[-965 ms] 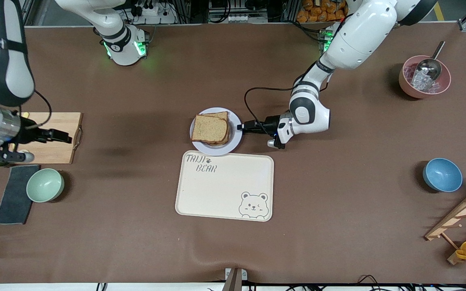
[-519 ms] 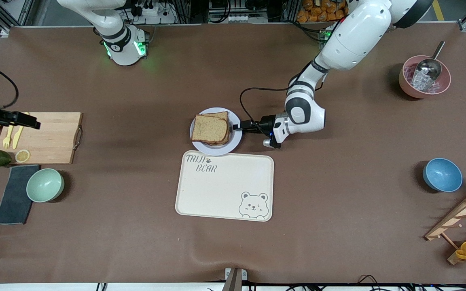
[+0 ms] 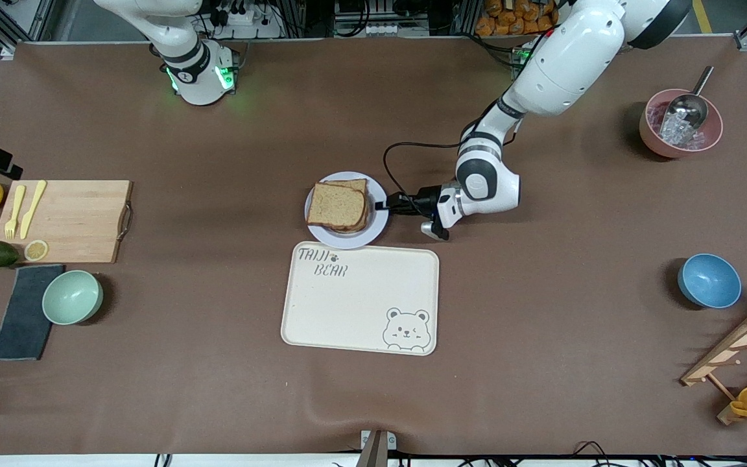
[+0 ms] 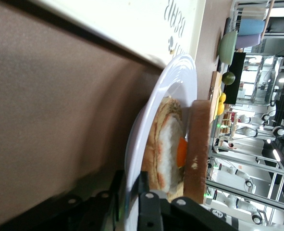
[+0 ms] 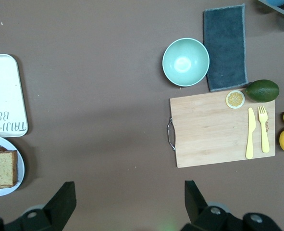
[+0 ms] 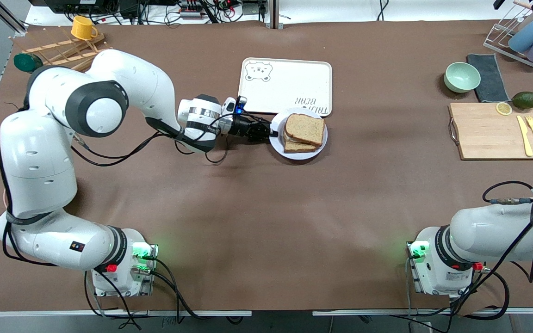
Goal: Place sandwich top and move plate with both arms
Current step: 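Slide the white plate with the left gripper onto the bear tray, then open the left gripper and pull it back from the plate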
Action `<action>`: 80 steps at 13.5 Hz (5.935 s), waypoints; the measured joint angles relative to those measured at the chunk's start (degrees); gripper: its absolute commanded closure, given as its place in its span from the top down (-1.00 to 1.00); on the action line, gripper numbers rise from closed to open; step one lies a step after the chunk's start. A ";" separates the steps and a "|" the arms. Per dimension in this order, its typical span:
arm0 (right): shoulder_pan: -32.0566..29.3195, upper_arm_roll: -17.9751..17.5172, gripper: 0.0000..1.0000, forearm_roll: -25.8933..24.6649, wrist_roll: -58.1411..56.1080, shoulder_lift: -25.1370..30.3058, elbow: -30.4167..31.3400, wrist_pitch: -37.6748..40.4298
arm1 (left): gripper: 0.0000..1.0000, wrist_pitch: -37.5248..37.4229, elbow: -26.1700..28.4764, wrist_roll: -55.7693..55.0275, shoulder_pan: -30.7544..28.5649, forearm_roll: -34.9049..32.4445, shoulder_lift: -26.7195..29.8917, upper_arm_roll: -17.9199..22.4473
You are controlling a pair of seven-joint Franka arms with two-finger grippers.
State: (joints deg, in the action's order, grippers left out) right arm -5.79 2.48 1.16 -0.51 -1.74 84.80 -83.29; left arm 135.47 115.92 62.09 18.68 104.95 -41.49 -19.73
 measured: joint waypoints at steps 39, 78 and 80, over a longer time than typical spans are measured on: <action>-0.55 -1.40 1.00 2.22 0.15 0.79 0.61 1.38 | -1.00 -0.63 -9.44 -5.32 -14.07 -8.27 1.61 -0.96; -0.83 -0.81 1.00 2.11 0.14 0.52 0.58 -0.78 | 1.00 -4.50 -23.91 -31.15 -12.02 -28.03 -5.74 2.01; -0.84 -0.78 1.00 2.10 0.14 0.52 0.58 -0.83 | 1.00 -9.10 -21.53 -35.36 -15.74 -36.18 -1.96 2.11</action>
State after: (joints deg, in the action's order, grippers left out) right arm -6.63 1.70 3.26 -0.37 -1.22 85.38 -84.11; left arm 126.38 94.39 26.73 2.94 68.77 -43.45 -17.62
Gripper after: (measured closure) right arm 0.000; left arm 0.000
